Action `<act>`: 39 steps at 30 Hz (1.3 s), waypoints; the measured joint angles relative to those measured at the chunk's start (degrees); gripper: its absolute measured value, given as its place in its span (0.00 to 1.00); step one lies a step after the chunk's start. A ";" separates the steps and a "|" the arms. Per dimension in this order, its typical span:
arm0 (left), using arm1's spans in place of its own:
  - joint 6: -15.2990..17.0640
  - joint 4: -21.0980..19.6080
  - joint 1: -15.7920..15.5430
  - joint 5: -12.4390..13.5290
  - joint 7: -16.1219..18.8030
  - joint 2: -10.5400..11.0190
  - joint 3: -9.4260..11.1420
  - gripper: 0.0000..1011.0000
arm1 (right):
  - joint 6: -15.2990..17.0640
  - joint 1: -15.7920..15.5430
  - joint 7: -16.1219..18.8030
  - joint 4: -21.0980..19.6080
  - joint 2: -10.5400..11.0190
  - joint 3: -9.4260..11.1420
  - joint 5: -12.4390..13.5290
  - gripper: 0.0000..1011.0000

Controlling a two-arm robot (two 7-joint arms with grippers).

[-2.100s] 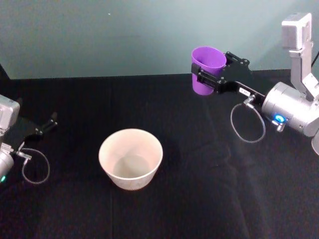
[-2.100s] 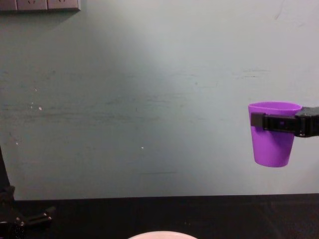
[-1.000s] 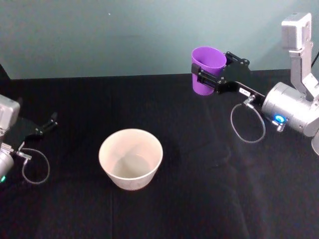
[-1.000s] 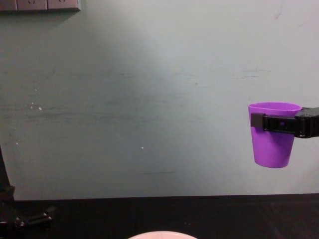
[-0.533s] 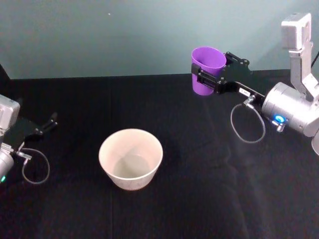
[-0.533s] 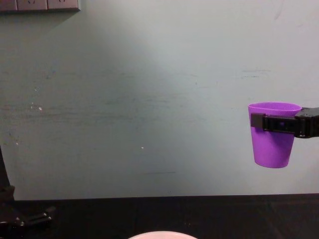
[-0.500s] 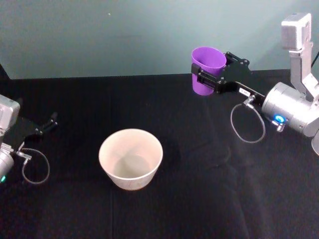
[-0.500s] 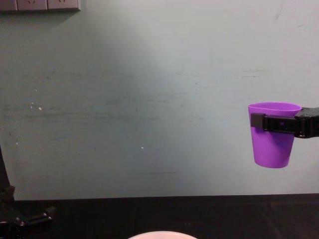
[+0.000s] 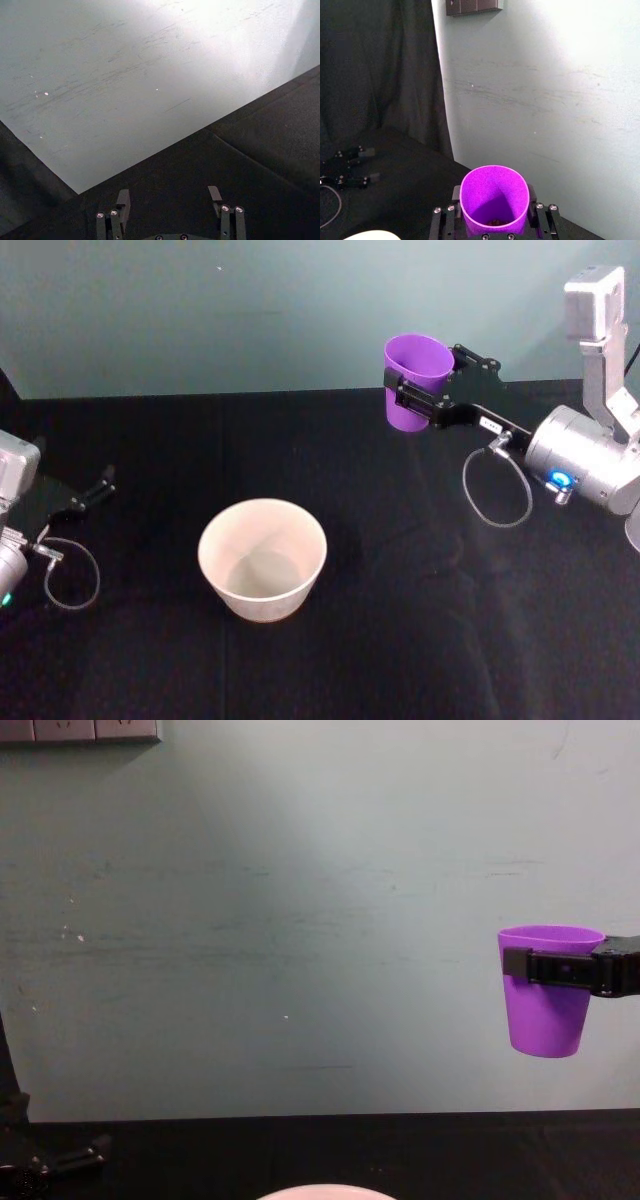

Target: Pick up the cup and pour the mung beans from the cup into the bowl.

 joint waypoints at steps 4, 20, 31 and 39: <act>0.00 0.00 0.00 0.00 0.00 0.00 0.00 1.00 | 0.00 0.00 0.00 0.00 0.00 0.00 0.00 0.72; 0.00 0.00 0.00 0.00 0.00 0.00 0.00 1.00 | 0.00 0.00 0.00 0.00 0.00 0.00 0.00 0.72; 0.00 0.00 0.00 0.00 0.00 0.00 0.00 1.00 | 0.00 0.00 0.00 0.00 0.00 0.00 0.00 0.72; 0.00 0.00 0.00 0.00 0.00 0.00 0.00 1.00 | 0.00 0.00 0.00 0.00 0.00 0.00 0.00 0.72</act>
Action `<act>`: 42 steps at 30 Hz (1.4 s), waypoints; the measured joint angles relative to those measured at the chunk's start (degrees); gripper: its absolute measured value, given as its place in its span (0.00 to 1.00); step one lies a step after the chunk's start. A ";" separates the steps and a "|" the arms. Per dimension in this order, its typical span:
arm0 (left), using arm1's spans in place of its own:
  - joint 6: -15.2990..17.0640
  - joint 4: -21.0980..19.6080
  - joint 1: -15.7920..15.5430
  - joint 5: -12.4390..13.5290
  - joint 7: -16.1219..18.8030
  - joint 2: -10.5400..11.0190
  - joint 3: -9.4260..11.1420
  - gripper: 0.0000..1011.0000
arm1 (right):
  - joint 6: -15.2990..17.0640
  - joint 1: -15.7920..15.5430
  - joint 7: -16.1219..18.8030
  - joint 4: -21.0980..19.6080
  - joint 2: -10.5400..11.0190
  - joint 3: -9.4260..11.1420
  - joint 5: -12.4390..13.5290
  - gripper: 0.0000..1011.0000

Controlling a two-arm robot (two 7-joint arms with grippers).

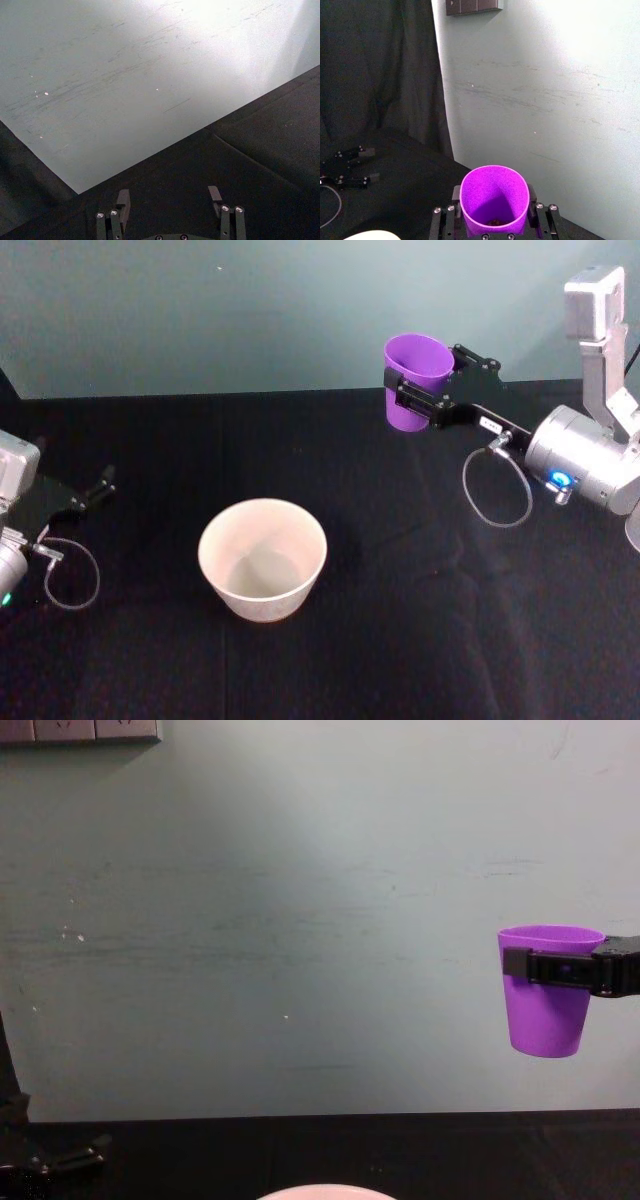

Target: Pick up the cup and pour the mung beans from the cup into the bowl.

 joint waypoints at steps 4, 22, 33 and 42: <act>0.00 0.00 0.00 0.00 0.00 0.00 0.00 1.00 | 0.00 0.00 0.00 0.00 0.00 0.00 0.00 0.72; 0.00 0.00 0.00 0.00 0.00 0.00 0.00 1.00 | 0.00 0.00 0.00 0.00 0.00 0.00 0.00 0.72; 0.00 0.00 0.00 0.00 0.00 0.00 0.00 1.00 | 0.00 0.00 0.00 0.00 0.00 0.00 0.00 0.72; 0.00 0.00 0.00 0.00 0.00 0.00 0.00 1.00 | 0.00 0.00 0.00 0.00 0.00 0.00 0.00 0.72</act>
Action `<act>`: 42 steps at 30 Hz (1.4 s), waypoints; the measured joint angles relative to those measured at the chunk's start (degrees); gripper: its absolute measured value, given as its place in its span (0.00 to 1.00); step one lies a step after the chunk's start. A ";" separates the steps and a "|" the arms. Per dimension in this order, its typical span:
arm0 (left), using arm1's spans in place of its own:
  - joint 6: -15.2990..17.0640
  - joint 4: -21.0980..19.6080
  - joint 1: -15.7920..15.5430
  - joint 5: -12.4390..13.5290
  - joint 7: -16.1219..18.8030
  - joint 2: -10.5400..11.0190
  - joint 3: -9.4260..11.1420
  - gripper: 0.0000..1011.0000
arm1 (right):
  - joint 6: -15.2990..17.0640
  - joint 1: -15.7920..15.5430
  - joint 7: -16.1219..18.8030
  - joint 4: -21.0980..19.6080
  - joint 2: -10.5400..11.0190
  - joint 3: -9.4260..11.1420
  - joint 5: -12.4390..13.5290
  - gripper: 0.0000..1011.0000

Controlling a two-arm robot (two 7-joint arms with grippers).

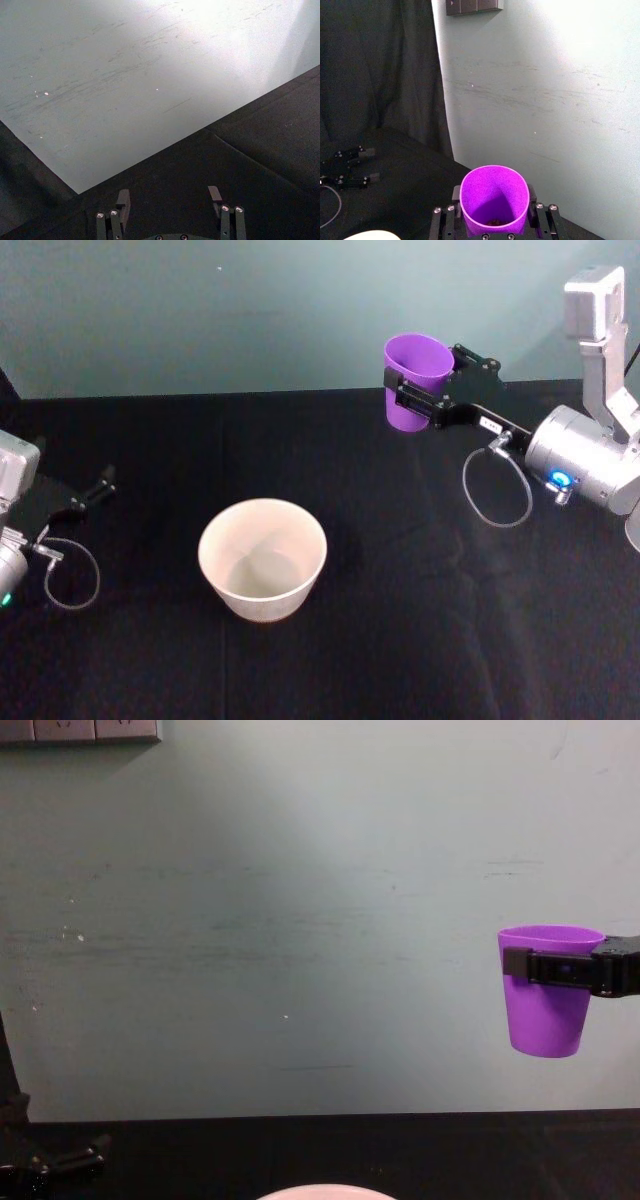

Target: Pick up the cup and pour the mung beans from the cup into the bowl.

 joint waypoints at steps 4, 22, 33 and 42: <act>0.00 0.00 0.00 0.01 0.00 0.00 0.00 1.00 | 0.00 0.00 0.00 0.00 0.00 0.00 0.00 0.72; 0.00 0.00 0.00 0.00 0.00 0.00 0.00 1.00 | 0.00 0.00 0.00 0.00 0.00 0.00 0.00 0.72; 0.00 0.00 0.00 0.00 0.00 0.00 0.00 1.00 | 0.00 0.00 0.00 0.00 0.00 0.00 0.00 0.72; 0.00 0.00 0.00 0.00 0.00 0.00 0.00 1.00 | 0.00 0.00 0.00 0.00 0.00 0.00 0.00 0.72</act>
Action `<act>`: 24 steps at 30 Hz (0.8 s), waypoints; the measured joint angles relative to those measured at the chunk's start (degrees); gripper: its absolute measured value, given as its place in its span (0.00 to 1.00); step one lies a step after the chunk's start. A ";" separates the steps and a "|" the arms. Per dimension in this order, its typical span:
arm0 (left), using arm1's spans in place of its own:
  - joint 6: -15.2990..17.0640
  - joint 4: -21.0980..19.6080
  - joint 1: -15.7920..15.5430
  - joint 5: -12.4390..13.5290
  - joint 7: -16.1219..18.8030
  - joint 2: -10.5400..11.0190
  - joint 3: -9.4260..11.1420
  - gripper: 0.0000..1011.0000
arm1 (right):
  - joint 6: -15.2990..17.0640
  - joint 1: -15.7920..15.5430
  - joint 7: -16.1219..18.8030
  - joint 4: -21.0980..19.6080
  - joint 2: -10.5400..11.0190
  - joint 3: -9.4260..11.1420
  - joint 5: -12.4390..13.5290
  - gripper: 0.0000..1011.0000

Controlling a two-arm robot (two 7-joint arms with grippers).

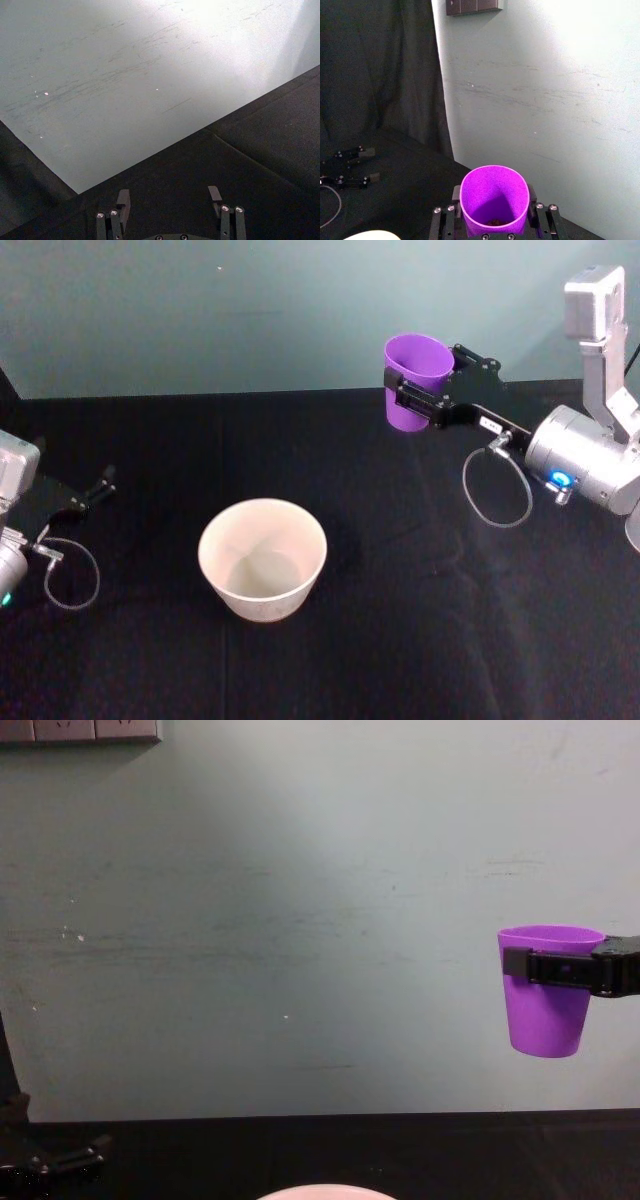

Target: Pick up the cup and pour the mung beans from the cup into the bowl.

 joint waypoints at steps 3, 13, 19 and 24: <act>0.00 0.00 0.00 0.00 0.00 0.00 0.00 1.00 | 0.00 0.00 0.00 0.00 0.00 0.00 0.00 0.72; 0.00 0.00 0.00 0.00 0.00 0.00 0.00 1.00 | 0.00 0.00 0.00 0.00 0.00 0.00 0.00 0.72; 0.00 0.00 0.00 0.00 0.00 0.00 0.00 1.00 | 0.00 0.00 0.00 0.00 0.00 0.00 0.00 0.72; 0.00 0.00 0.00 0.00 0.00 0.00 0.00 1.00 | 0.00 0.00 0.00 0.00 0.00 0.00 0.00 0.72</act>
